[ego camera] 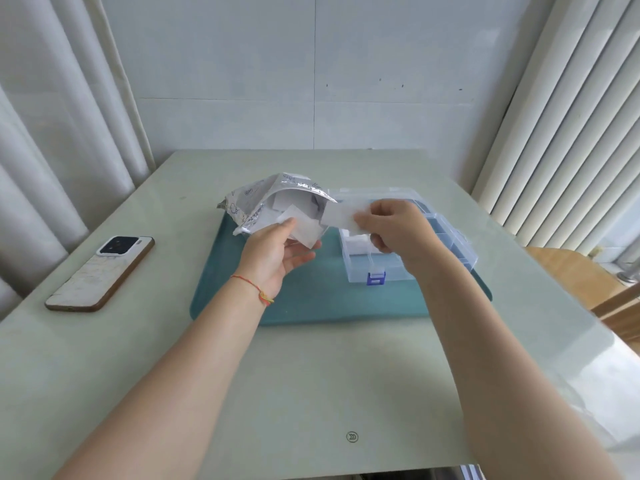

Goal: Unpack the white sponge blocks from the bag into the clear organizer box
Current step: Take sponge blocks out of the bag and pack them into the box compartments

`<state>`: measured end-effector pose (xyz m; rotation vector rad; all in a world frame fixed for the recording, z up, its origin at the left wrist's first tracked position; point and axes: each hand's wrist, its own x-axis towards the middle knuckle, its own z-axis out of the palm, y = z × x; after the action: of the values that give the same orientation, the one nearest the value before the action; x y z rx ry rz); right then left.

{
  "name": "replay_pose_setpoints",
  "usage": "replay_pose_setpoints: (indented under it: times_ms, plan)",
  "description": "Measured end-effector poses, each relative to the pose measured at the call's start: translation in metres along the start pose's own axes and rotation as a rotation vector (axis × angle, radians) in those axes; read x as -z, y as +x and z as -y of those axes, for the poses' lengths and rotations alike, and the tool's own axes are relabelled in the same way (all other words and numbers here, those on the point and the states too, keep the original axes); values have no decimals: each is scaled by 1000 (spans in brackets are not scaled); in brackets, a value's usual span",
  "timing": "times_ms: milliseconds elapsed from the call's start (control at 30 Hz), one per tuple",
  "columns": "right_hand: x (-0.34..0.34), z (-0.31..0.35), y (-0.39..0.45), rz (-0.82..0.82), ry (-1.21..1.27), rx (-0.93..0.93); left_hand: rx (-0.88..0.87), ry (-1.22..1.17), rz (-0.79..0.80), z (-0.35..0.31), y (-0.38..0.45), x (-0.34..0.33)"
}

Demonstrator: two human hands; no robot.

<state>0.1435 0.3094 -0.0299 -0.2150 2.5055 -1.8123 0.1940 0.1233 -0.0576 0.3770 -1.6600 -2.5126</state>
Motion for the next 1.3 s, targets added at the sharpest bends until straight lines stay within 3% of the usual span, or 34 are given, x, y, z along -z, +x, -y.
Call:
replay_pose_setpoints:
  times_ms: [133, 300, 467, 633, 767, 967, 1100, 1300]
  plan:
    - [-4, 5, -7, 29, 59, 8, 40, -65, 67, -1, -3, -1]
    - [-25, 9, -16, 57, -107, 41, 89, -98, 181, -2, -6, -6]
    - [-27, 8, -16, 38, -129, 78, -6, -44, 111, 0, -5, -5]
    - [-15, 11, -13, -96, -52, 89, -15, -2, 106, -5, -6, 1]
    - [-13, 14, -18, 35, -35, 118, 67, 95, 184, -6, -11, -2]
    - [-19, 13, -20, 68, -238, 177, 83, 202, 322, -8, -16, -4]
    - [-23, 7, -17, -9, -403, 265, 22, 187, 254, -3, -15, -5]
    - [-38, 7, -27, 73, -733, 285, 3, 176, 165, 0, -13, -8]
